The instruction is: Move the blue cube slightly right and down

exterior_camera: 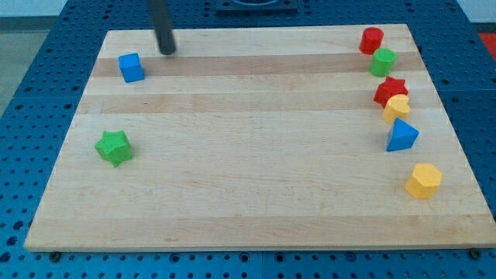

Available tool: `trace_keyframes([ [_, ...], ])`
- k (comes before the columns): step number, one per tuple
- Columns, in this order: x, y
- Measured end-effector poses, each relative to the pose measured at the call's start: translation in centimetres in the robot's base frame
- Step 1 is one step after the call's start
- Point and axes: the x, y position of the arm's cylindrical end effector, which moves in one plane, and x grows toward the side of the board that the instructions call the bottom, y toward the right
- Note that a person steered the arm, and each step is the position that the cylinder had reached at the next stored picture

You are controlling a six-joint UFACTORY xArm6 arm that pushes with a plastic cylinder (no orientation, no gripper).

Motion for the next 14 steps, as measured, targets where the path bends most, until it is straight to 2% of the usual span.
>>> trace_keyframes([
  [1, 0.1, -7.1],
  [2, 0.9, -9.9],
  [3, 6.3, -4.1],
  [5, 7.7, 7.4],
  [7, 11.0, 21.6],
  [8, 12.2, 22.9],
  [9, 13.2, 20.5],
  [10, 16.5, 14.4],
  [11, 16.6, 11.1],
  [12, 9.0, 11.7],
  [14, 2.3, 12.9],
])
